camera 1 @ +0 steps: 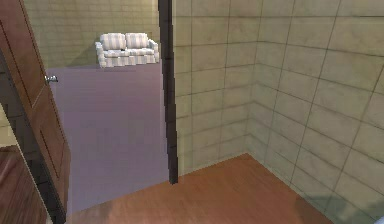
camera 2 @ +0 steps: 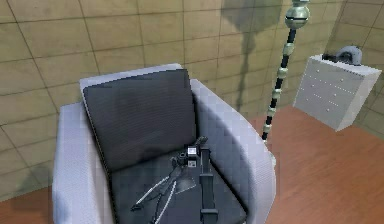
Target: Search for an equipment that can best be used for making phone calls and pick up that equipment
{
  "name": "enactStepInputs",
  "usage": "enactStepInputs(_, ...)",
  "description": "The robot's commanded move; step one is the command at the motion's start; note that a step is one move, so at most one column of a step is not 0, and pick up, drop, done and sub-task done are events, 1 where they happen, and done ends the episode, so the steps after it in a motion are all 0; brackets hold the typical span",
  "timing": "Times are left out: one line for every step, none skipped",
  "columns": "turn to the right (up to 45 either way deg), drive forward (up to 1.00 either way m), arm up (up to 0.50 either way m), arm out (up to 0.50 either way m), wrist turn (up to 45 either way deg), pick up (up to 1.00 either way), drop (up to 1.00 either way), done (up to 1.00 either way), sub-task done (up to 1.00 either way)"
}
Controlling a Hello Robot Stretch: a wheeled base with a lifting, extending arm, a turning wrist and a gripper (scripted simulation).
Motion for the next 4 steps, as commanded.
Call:
enactStepInputs(0.0,0.0,0.0,0.0,45.0,0.0,0.0,0.0,0.0)
enactStepInputs(0.0,0.0,0.0,0.0,45.0,0.0,0.0,0.0,0.0)
enactStepInputs(0.0,0.0,0.0,0.0,24.0,0.0,0.0,0.0,0.0)
enactStepInputs(0.0,0.0,-0.3,0.0,0.0,0.0,0.0,0.0,0.0)
